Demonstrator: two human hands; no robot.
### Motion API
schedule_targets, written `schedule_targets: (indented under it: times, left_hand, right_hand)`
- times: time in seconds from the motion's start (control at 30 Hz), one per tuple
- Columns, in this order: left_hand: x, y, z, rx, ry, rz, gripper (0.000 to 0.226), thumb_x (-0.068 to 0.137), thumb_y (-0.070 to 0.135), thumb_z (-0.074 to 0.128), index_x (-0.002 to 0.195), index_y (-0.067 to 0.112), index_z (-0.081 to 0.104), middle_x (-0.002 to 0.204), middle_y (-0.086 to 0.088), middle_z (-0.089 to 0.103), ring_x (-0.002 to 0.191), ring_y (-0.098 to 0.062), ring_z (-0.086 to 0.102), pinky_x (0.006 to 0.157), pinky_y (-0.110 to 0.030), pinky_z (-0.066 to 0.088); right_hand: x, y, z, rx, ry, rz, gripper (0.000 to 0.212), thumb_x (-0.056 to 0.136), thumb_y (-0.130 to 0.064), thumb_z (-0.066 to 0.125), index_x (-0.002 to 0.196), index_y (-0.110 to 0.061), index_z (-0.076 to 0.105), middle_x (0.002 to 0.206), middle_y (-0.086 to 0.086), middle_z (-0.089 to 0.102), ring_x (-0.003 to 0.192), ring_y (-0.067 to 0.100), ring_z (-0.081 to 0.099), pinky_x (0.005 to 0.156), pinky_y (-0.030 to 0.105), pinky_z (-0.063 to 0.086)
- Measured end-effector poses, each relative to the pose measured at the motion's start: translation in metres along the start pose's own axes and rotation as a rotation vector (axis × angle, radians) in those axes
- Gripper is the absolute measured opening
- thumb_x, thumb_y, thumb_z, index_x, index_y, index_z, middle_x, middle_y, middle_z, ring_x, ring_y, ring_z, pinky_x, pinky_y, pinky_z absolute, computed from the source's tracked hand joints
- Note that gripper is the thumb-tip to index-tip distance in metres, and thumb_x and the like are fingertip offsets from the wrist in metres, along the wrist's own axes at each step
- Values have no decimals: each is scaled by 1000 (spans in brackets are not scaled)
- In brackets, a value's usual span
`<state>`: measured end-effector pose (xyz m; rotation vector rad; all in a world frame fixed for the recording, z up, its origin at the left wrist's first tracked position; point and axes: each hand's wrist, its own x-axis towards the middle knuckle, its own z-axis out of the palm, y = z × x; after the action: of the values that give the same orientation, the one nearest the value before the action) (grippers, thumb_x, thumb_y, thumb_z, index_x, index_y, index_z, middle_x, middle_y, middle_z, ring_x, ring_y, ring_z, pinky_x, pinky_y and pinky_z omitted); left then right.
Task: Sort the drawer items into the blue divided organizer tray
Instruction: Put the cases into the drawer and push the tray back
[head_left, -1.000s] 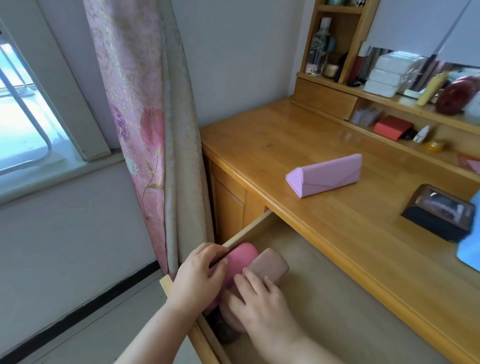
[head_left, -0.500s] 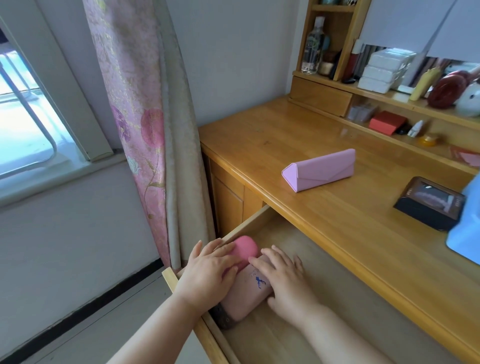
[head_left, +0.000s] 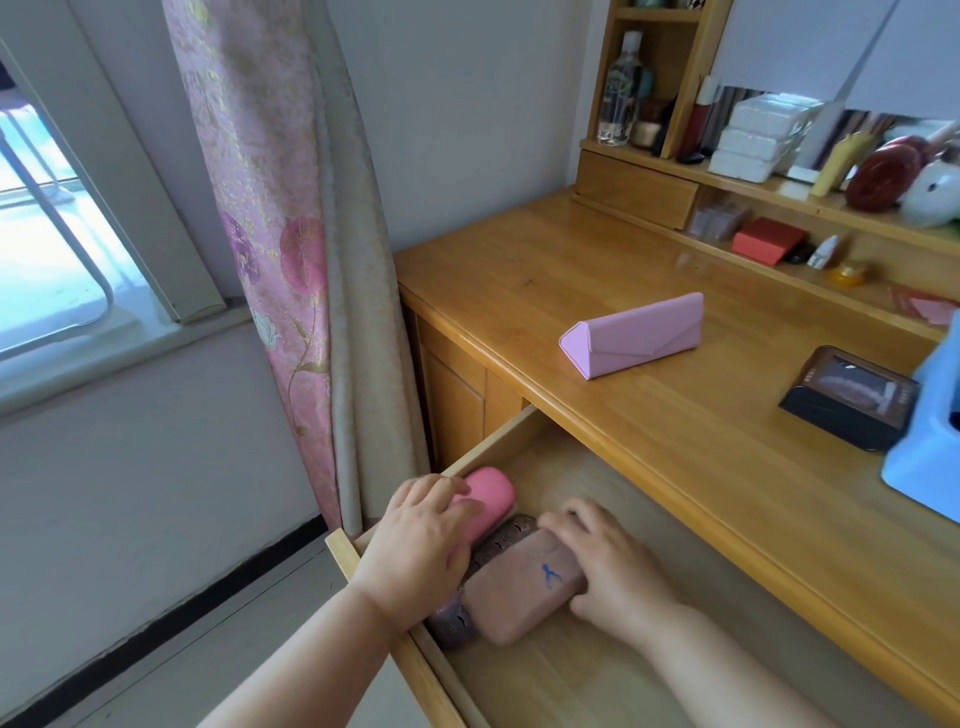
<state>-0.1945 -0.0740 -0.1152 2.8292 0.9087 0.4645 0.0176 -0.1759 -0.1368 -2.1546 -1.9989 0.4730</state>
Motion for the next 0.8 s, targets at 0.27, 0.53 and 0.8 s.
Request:
schedule_targets:
  times: [0.27, 0.53, 0.8]
  left_hand:
    - [14, 63, 41, 312, -523, -190, 62, 92, 15, 48, 146, 2, 19, 133, -14, 40, 100, -27, 62, 68, -35, 45]
    - [21, 75, 47, 355, -579, -264, 52, 86, 25, 59, 129, 7, 36, 124, -14, 49, 107, -28, 54, 81, -33, 45]
    - [30, 63, 12, 60, -296, -262, 67, 76, 50, 54, 134, 23, 36, 110, -3, 60, 96, -26, 61, 76, -34, 48]
  right_hand:
    - [-36, 38, 5, -29, -110, 105, 84, 75, -7, 61, 142, -45, 27, 156, -7, 1, 142, 16, 18, 111, 24, 26]
    - [-62, 44, 26, 85, -5, 226, 104, 61, -66, 65, 144, -51, 4, 155, -19, 6, 141, 6, 19, 108, 26, 31]
    - [-47, 33, 30, 223, 29, 245, 122, 59, -54, 78, 148, -39, -4, 153, -13, 20, 139, 9, 26, 106, 21, 29]
